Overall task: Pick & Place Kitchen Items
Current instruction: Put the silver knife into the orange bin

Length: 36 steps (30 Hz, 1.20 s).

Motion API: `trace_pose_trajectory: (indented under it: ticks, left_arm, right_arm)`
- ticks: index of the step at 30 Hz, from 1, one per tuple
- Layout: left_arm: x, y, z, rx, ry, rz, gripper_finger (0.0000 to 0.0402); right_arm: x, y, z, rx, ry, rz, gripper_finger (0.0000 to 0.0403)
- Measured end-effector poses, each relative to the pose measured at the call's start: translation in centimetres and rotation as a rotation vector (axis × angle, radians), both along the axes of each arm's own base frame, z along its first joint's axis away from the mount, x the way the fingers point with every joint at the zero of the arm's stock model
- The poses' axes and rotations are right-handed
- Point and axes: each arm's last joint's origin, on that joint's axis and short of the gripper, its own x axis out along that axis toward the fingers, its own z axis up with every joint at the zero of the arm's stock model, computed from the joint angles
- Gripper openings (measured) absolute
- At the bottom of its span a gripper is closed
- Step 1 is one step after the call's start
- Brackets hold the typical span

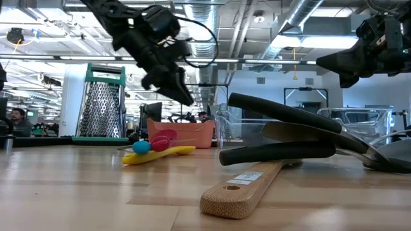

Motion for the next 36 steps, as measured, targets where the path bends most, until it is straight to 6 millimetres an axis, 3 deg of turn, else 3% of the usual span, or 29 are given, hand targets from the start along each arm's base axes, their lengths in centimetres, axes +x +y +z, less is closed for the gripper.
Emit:
trace_pose_trajectory:
  ticks: [3,7,12,17,26,36]
  left_arm:
    - [0.7,0.2,-1.2,-0.027,0.081,0.002,0.0127]
    - [-0.1,-0.1,-3.4,-0.088,0.274,0.006,0.0127]
    - [-1.7,-0.9,-3.4,-0.156,0.416,0.036,0.0127]
    - [-2.4,-1.6,-2.7,-0.186,0.394,-0.002,0.0127]
    - [-3.5,-3.2,-5.1,-0.128,0.406,-0.13,0.0127]
    - [-3.2,-3.3,-5.2,-0.054,0.376,-0.105,0.0127]
  right_arm:
    - [0.0,0.0,0.0,0.0,-0.002,0.0,0.0]
    - [0.0,0.0,0.0,0.001,0.001,0.0,0.0]
    - [0.0,0.0,0.0,0.001,0.003,-0.001,0.0]
    - [0.0,0.0,0.0,0.002,0.003,-0.004,0.0]
    - [0.0,0.0,0.0,0.003,0.002,-0.004,0.0]
    - [0.0,0.0,0.0,0.003,0.001,-0.004,0.0]
